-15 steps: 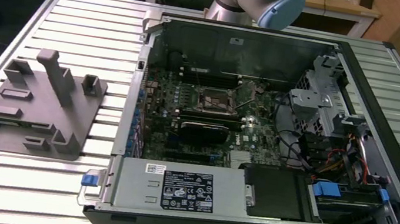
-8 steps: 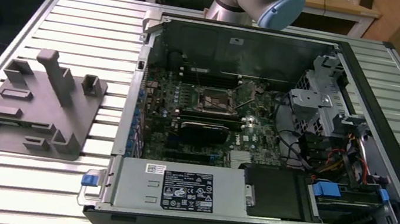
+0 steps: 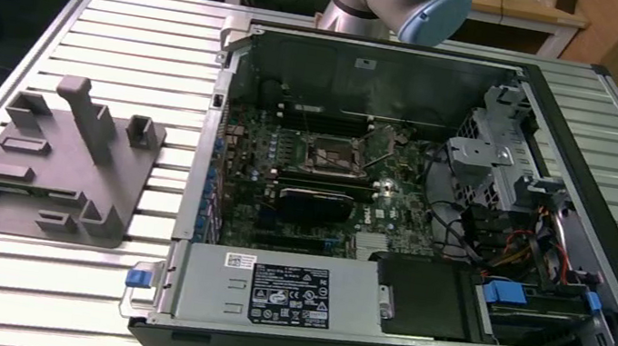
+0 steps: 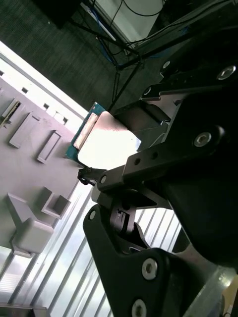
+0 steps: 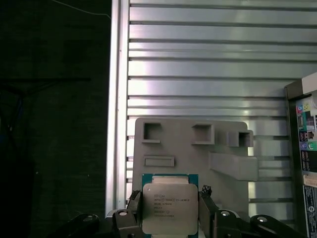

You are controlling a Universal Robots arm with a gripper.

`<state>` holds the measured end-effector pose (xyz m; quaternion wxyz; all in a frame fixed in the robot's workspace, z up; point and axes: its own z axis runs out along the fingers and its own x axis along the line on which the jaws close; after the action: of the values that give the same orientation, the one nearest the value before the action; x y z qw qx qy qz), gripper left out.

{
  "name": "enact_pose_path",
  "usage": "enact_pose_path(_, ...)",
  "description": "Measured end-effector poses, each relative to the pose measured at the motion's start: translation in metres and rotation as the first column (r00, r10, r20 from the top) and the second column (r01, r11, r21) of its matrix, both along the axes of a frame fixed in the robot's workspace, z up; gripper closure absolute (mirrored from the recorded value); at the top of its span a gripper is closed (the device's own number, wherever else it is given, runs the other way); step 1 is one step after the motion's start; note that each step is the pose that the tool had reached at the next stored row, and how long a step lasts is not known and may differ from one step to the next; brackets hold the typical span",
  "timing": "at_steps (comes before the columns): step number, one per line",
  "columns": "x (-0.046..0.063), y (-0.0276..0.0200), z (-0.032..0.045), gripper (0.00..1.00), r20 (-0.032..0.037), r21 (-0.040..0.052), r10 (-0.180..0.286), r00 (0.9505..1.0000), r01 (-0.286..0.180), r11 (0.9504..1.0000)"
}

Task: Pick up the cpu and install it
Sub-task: 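Pick up the cpu and move it towards the insertion slot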

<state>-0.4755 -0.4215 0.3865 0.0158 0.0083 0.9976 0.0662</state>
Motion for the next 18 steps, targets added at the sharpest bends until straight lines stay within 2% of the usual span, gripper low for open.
enact_pose_path(8, 0.001, 0.0001, 0.0008, 0.46, -0.0001, -0.0002, 0.000, 1.0000, 0.000, 1.0000)
enact_pose_path(13, 0.009, 0.0000, 0.0006, 0.46, 0.0001, 0.0000, 0.000, 1.0000, 0.000, 1.0000)
enact_pose_path(18, 0.021, 0.0000, 0.0006, 0.46, 0.0002, 0.0002, 0.000, 1.0000, 0.000, 1.0000)
